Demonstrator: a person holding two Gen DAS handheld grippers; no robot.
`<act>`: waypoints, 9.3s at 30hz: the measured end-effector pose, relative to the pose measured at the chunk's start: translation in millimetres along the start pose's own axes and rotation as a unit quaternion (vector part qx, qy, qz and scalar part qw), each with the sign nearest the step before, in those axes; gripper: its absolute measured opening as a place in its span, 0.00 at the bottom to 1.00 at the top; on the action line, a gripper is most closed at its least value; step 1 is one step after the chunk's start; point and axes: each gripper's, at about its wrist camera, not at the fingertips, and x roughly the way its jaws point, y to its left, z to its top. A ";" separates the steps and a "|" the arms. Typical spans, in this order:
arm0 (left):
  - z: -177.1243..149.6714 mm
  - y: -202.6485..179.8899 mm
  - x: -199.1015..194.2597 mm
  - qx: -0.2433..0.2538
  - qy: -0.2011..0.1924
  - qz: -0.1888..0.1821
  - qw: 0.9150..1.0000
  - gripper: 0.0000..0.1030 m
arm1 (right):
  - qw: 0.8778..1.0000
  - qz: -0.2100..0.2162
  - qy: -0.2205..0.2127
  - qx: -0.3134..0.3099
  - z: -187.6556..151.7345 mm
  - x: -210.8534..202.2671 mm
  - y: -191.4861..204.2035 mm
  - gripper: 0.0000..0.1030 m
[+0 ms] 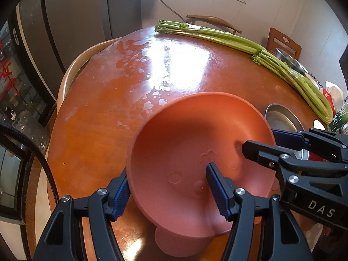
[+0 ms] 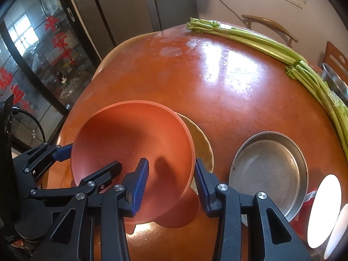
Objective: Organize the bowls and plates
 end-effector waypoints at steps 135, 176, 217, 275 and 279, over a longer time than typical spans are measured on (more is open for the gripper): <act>64.2 -155.2 -15.6 0.175 -0.019 -0.035 0.984 0.64 | 0.970 -0.008 -0.100 0.222 -108.4 -97.5 -110.2 0.52; 57.9 -182.8 77.6 0.215 0.069 -0.067 0.972 0.59 | 0.963 -0.066 -0.054 0.257 -89.2 -27.3 -133.3 0.52; 43.2 -147.4 -14.9 0.178 -0.014 -0.063 0.982 0.57 | 0.972 -0.054 -0.119 0.196 -95.3 -85.1 -83.0 0.52; 2.5 -7.6 -35.8 0.041 -0.024 -0.023 0.999 0.57 | 0.997 -0.009 -0.080 0.006 -58.3 -47.8 25.0 0.52; 0.0 -4.6 -28.4 0.037 -0.015 -0.020 0.999 0.57 | 0.998 -0.008 -0.069 0.004 -59.0 -39.3 27.4 0.52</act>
